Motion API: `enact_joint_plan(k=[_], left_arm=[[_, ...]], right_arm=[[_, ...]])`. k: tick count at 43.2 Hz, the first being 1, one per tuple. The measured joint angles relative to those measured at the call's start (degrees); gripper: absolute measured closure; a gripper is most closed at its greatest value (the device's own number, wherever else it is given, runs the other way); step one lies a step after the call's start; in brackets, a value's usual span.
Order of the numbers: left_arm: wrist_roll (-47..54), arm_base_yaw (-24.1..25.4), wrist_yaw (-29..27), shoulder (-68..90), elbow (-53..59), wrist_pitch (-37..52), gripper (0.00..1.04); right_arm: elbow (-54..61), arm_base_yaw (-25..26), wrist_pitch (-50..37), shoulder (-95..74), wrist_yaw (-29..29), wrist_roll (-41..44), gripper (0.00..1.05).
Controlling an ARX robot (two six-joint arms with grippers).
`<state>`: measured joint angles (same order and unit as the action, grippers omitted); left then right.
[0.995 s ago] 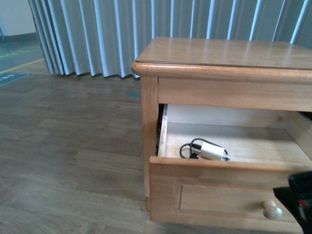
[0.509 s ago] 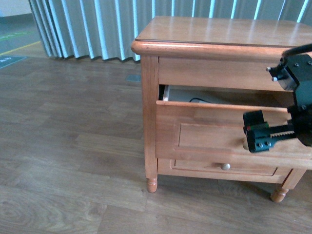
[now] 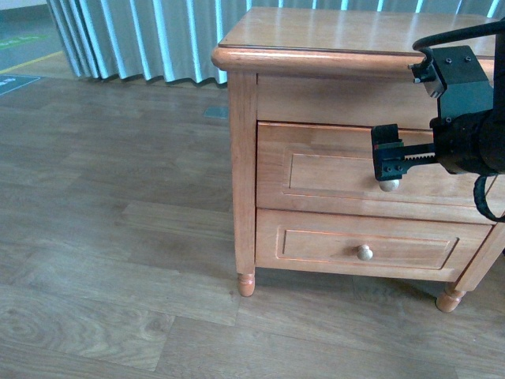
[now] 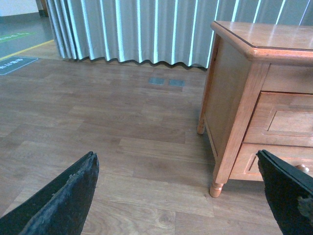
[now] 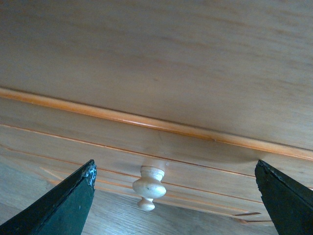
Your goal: Put charger into drawer
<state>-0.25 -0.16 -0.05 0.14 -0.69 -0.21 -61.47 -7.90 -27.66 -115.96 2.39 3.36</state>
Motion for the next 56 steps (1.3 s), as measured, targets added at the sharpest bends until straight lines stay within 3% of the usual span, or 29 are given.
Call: enact_joint_plan(k=[9, 17, 28, 33, 40, 46, 51, 56], left_arm=[[0.00, 0.00, 0.00, 0.00, 0.00, 0.00, 0.06], [0.00, 0.00, 0.00, 0.00, 0.00, 0.00, 0.06], [0.00, 0.00, 0.00, 0.00, 0.00, 0.00, 0.06], [0.00, 0.00, 0.00, 0.00, 0.00, 0.00, 0.06], [0.00, 0.00, 0.00, 0.00, 0.00, 0.00, 0.06], [0.00, 0.00, 0.00, 0.00, 0.00, -0.02, 0.06], [0.00, 0.00, 0.00, -0.02, 0.00, 0.00, 0.06], [0.00, 0.00, 0.00, -0.07, 0.00, -0.02, 0.06]], right_arm=[[-1.46, -0.07, -1.92, -1.07, -0.83, -5.55, 0.08], [0.94, -0.02, -2.54, 2.54, -2.43, -5.60, 0.08], [18.18, 2.05, 1.88, 28.79, -5.53, -4.44, 0.08], [25.64, 4.61, 7.85, 41.59, -5.99, -5.81, 0.08], [29.27, 7.54, 16.15, 56.33, -4.09, -7.78, 0.08], [29.51, 7.98, 16.33, 60.61, -3.96, -8.28, 0.09], [36.17, 7.91, 1.53, 60.59, -2.62, -5.53, 0.25], [42.42, 7.93, -4.81, 63.91, -2.32, -4.24, 0.46]])
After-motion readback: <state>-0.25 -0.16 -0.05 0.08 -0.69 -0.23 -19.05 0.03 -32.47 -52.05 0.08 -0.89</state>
